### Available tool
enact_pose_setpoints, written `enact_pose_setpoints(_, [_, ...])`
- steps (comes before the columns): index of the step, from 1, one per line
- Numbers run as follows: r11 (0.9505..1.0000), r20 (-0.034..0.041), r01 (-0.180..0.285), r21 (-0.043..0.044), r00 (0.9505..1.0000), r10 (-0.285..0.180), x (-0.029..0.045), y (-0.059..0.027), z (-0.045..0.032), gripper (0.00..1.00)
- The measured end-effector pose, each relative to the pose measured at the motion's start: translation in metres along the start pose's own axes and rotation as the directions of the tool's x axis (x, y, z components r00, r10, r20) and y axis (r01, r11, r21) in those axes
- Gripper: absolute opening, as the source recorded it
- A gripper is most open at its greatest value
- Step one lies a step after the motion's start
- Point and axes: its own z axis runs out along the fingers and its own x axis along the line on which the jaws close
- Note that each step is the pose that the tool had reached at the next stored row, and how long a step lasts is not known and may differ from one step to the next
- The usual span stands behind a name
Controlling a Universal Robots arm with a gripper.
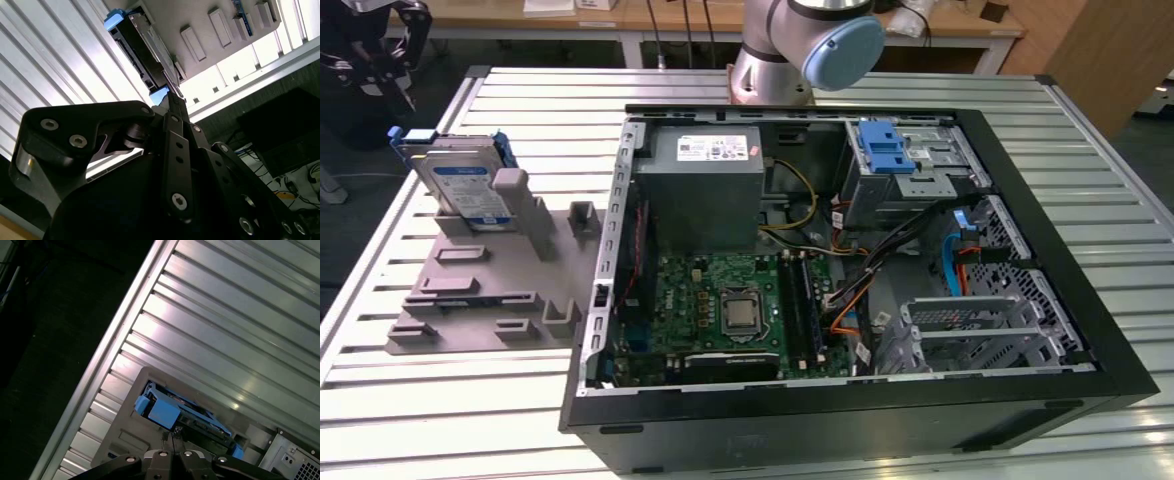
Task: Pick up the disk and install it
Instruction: 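Pick up the disk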
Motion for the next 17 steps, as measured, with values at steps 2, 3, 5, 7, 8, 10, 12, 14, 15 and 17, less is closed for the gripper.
enact_pose_setpoints(2, [1.0, 0.0001, 0.002, 0.0, 1.0, -0.002, 0.0, 0.0, 0.0, 0.11])
enact_pose_setpoints(3, [1.0, 0.0001, 0.004, 0.0, 1.0, -0.004, 0.0, 0.0, 0.0, 0.11])
enact_pose_setpoints(5, [1.0, 0.0002, 0.009, -0.0001, 1.0, -0.009, 0.0, 0.0, 0.0, 0.11])
enact_pose_setpoints(7, [0.9999, 0.0003, 0.014, -0.0002, 0.9999, -0.014, 0.0, 0.0, 0.0, 0.11])
enact_pose_setpoints(8, [0.9998, 0.0004, 0.017, -0.0003, 0.9998, -0.017, 0.0, 0.0, 0.0, 0.11])
enact_pose_setpoints(10, [0.9997, 0.0005, 0.023, -0.0004, 0.9997, -0.023, 0.0, 0.0, 0.0, 0.11])
enact_pose_setpoints(12, [0.9996, 0.0007, 0.03, -0.0005, 0.9996, -0.03, 0.0, 0.0, 0.0, 0.11])
enact_pose_setpoints(14, [0.9993, 0.0009, 0.037, -0.0006, 0.9993, -0.037, 0.0, 0.0, 0.0, 0.11])
enact_pose_setpoints(15, [0.9992, 0.0009, 0.041, -0.0006, 0.9992, -0.041, 0.0, 0.0, 0.0, 0.11])
enact_pose_setpoints(17, [0.9989, 0.0011, 0.047, -0.0007, 0.9989, -0.047, 0.0, 0.0, 0.0, 0.11])
